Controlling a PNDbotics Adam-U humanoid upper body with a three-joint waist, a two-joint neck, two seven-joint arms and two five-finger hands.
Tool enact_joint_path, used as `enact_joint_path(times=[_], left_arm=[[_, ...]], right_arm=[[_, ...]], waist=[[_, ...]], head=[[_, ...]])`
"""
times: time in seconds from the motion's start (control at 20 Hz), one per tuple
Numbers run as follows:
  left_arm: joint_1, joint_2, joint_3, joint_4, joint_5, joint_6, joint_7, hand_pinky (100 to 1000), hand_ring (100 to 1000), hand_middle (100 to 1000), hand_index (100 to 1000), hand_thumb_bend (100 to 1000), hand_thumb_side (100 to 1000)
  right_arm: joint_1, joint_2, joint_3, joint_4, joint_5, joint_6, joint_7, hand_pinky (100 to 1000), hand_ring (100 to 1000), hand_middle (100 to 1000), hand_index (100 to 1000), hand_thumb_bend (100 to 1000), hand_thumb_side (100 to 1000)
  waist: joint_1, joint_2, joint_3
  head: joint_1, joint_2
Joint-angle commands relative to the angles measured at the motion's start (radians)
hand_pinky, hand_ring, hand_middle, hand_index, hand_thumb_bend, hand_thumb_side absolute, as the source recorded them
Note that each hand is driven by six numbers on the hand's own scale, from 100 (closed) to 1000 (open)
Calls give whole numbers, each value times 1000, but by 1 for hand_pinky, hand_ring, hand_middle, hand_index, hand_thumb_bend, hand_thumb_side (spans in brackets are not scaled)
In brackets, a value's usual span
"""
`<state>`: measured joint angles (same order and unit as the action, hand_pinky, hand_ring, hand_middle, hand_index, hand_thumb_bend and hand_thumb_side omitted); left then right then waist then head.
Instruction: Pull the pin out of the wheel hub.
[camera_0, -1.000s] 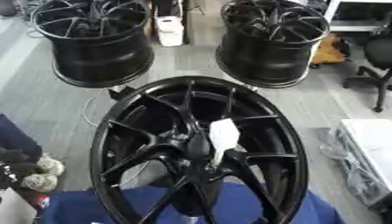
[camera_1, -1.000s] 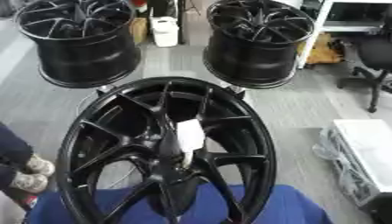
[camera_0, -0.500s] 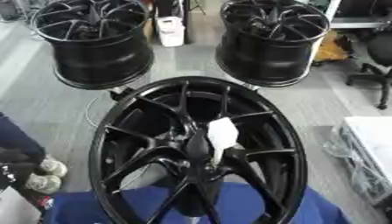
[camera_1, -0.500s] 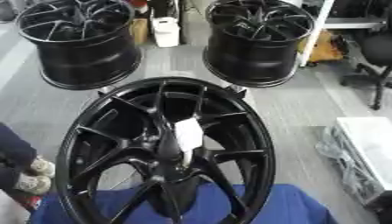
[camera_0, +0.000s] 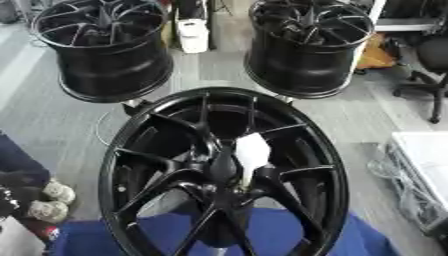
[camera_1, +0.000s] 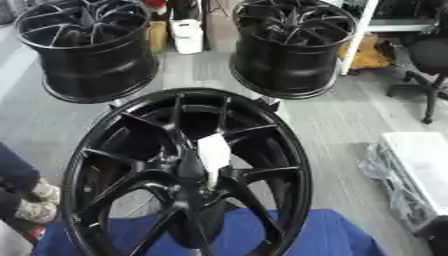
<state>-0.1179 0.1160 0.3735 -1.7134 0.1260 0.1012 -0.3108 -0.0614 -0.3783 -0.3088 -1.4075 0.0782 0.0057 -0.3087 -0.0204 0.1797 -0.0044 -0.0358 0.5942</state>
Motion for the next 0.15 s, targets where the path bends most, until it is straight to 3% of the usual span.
enact_joint_path(times=[0.05, 0.15], left_arm=[[-8, 8, 1, -20, 3, -2, -2, 719, 617, 593, 680, 388, 745], [-7, 6, 0, -20, 2, -3, -3, 719, 617, 593, 680, 387, 744]], right_arm=[[8, 63, 70, -155, 20, -10, 48, 584, 526, 679, 731, 100, 678], [11, 113, 112, -180, 42, -16, 73, 579, 518, 665, 728, 100, 716]], waist=[[3, -7, 3], [6, -7, 8]], head=[[-6, -10], [-6, -7]])
